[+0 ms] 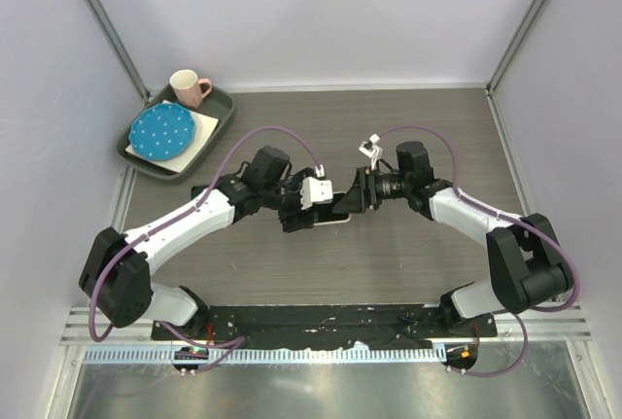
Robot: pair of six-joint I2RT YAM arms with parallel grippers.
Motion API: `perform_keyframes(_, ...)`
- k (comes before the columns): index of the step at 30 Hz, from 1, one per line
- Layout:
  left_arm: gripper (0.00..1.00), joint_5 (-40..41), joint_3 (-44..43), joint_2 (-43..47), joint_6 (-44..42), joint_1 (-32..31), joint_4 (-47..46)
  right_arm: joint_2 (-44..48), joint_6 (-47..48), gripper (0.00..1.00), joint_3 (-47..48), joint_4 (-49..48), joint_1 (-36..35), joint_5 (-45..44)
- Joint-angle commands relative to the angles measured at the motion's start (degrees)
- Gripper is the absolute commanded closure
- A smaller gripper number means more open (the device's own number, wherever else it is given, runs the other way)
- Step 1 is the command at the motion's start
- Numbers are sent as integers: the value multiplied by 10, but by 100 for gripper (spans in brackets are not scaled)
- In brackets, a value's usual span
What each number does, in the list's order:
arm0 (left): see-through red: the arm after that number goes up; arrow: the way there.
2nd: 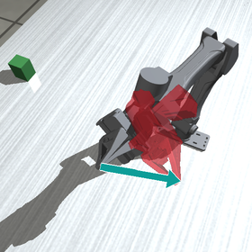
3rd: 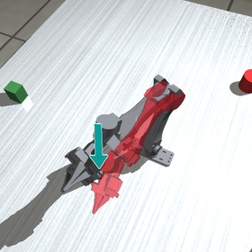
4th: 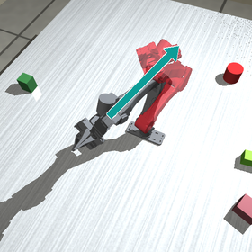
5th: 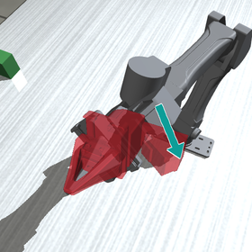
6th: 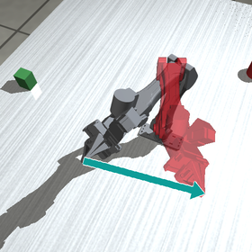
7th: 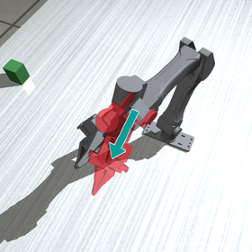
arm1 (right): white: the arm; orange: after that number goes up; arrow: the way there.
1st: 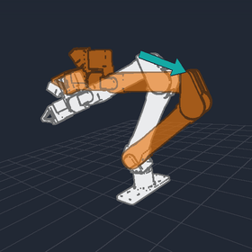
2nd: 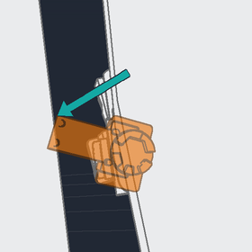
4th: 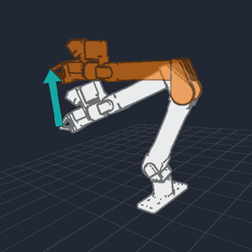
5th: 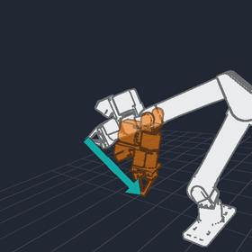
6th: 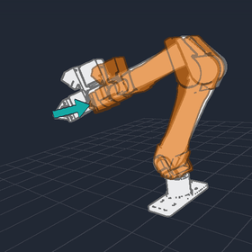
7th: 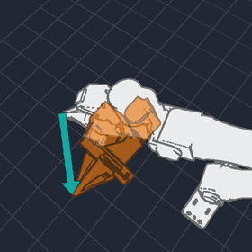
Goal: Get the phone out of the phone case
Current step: Adjust the phone.
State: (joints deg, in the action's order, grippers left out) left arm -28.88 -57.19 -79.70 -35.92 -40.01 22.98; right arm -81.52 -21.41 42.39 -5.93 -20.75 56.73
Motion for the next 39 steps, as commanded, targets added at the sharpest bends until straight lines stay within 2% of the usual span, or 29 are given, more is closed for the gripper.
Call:
perform_keyframes(1,100,13,-34,4,13,-6,-38,-7,-14,34,25,-26,-13,29)
perform_keyframes(6,100,32,-33,2,13,-10,-50,-4,-5,35,22,-22,-23,35)
perform_keyframes(18,100,51,-39,-9,21,-27,-56,-27,-11,51,35,-22,-30,33)
perform_keyframes(19,100,51,-38,-8,21,-28,-57,-32,-12,56,36,-22,-30,23)
perform_keyframes(20,100,51,-38,-8,22,-28,-57,-34,-12,73,37,-22,-30,17)
perform_keyframes(23,100,51,-39,-5,26,-29,-55,-37,-2,98,42,-9,-30,-1)
perform_keyframes(27,99,51,-35,3,27,-30,-54,-27,-2,99,42,-11,-29,-3)
perform_keyframes(29,90,53,-34,5,32,-30,-54,-20,0,99,41,-9,-29,-9)
perform_keyframes(36,76,66,-40,25,37,-15,-43,9,59,99,56,44,-6,-22)
perform_keyframes(39,64,45,-46,38,55,6,-38,28,97,99,61,79,5,-29)
